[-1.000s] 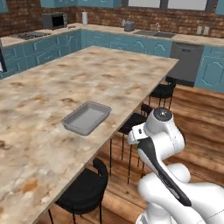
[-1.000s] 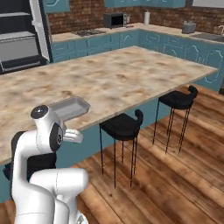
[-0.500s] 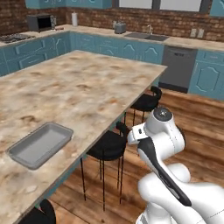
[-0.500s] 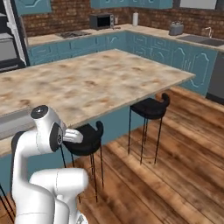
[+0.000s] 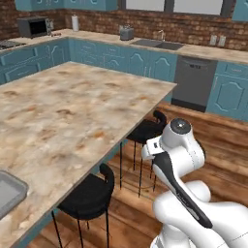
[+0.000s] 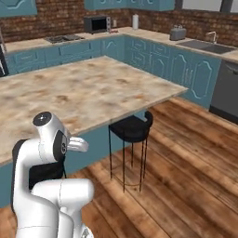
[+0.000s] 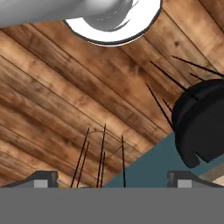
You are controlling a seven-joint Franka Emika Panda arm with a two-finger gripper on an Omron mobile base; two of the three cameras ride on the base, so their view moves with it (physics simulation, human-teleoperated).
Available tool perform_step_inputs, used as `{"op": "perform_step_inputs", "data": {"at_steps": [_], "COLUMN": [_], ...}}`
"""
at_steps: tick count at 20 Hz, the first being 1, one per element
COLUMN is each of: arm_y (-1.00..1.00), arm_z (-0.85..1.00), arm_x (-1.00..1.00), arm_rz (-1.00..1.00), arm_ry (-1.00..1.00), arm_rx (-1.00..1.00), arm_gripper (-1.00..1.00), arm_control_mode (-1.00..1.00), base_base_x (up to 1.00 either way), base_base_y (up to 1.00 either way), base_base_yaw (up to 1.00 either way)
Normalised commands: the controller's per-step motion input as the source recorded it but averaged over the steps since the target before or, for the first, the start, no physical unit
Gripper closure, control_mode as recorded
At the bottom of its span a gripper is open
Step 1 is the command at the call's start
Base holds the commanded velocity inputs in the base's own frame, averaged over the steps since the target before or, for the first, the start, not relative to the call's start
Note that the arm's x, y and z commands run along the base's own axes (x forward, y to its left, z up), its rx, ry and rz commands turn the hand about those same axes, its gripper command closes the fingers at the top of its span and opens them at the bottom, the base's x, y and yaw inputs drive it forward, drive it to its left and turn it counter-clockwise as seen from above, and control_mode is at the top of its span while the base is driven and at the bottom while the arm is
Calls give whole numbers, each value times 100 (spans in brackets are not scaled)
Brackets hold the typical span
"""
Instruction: Place the cold items (cucumber and onion) from the fridge in one tupperware on the dining counter. Place the warm items (hot dog and kebab skewer) in the stove area in another tupperware.
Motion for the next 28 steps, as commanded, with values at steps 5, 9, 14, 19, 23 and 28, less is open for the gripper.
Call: {"op": "perform_step_inputs", "data": {"at_steps": [5,9,14,19,23,28], "arm_y": [0,0,0,0,0,0], "arm_z": [0,0,0,0,0,0], "arm_x": [0,0,0,0,0,0], "arm_rz": [0,0,0,0,0,0], "arm_ry": [0,0,0,0,0,0], "arm_rx": [0,0,0,0,0,0], "arm_gripper": [-100,-100,-100,-100,-100,-100], "arm_control_mode": [100,100,100,100,100,100], "base_base_x": [100,100,100,100,100,100], "base_base_y": [-100,-100,-100,-100,-100,-100], "base_base_yaw": [0,0,0,0,0,0]}}
